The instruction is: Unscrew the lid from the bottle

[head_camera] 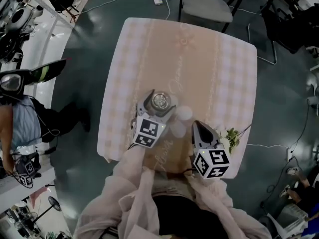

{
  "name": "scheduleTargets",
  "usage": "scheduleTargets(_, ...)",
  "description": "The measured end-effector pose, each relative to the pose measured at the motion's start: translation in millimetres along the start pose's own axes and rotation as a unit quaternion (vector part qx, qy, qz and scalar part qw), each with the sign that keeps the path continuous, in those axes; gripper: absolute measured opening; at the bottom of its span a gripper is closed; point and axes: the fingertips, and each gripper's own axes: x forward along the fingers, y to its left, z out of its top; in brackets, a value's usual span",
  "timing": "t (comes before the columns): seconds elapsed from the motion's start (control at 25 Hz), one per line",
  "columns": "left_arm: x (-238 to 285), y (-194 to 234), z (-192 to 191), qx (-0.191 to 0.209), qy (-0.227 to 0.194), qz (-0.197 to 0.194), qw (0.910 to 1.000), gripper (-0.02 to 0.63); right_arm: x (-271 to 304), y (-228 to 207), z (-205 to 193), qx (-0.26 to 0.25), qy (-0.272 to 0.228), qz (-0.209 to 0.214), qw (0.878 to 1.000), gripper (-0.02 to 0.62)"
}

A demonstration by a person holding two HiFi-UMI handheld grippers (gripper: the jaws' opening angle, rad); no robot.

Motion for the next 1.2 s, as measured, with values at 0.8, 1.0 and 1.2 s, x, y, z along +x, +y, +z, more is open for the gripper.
scheduleTargets(0.8, 7.8, -2.2, -1.6, 0.051, 0.017, -0.006, 0.9985, 0.396, 5.5, -0.1, -3.3, 0.003, 0.003, 0.010, 1.000, 0.012)
scheduleTargets(1.0, 2.5, -12.9, -4.3, 0.072, 0.025, -0.028, 0.9967, 0.396, 2.4, 4.0, -6.1, 0.000, -0.002, 0.004, 1.000, 0.012)
scheduleTargets(1.2, -13.9, -27.1, -2.5, 0.077, 0.021, -0.060, 0.9950, 0.396, -4.7, 13.9, -5.4, -0.005, -0.009, -0.005, 1.000, 0.012)
